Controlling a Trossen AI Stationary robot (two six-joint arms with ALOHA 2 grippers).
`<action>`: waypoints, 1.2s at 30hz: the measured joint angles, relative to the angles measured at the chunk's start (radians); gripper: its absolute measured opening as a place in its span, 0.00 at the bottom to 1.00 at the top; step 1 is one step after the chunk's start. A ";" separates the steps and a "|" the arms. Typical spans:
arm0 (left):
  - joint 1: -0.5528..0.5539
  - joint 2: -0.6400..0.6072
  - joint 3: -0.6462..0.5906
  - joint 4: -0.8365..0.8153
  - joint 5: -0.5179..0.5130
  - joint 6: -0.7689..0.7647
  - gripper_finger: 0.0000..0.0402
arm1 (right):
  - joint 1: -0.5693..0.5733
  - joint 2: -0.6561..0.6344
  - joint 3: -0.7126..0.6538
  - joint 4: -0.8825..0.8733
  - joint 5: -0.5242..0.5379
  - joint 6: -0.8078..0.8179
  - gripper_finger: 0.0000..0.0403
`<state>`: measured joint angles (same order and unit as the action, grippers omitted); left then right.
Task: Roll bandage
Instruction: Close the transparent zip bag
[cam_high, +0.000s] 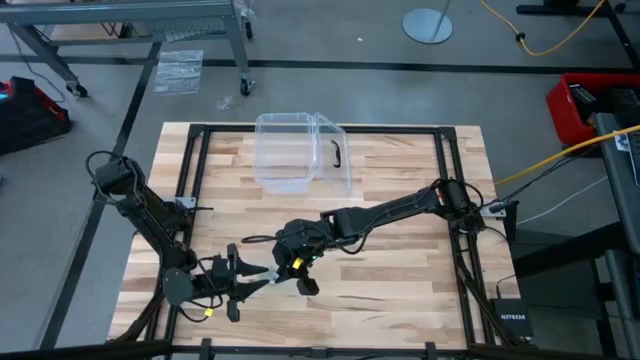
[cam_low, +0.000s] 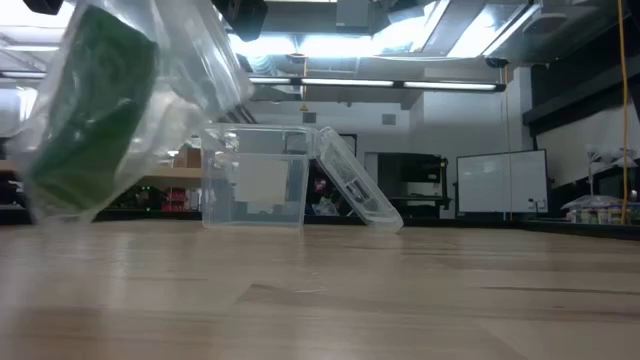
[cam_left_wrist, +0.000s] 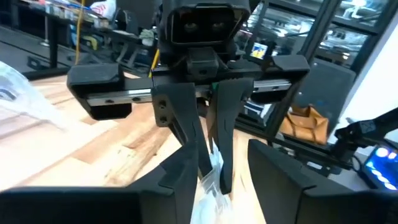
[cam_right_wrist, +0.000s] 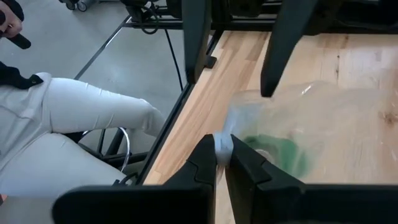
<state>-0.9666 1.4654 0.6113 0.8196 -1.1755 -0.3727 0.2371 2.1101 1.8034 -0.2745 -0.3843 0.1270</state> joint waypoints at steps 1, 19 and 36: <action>0.003 0.000 0.000 0.000 0.006 -0.008 0.34 | 0.000 0.000 0.000 0.000 0.000 0.000 0.05; 0.095 0.000 0.000 -0.074 0.164 -0.053 0.32 | 0.006 0.000 0.000 0.029 0.001 -0.002 0.05; 0.088 0.001 0.000 -0.078 0.159 0.007 0.10 | 0.005 0.000 0.001 -0.005 0.004 -0.005 0.05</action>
<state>-0.8783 1.4662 0.6117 0.7414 -1.0161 -0.3656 0.2420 2.1101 1.8049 -0.2796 -0.3806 0.1223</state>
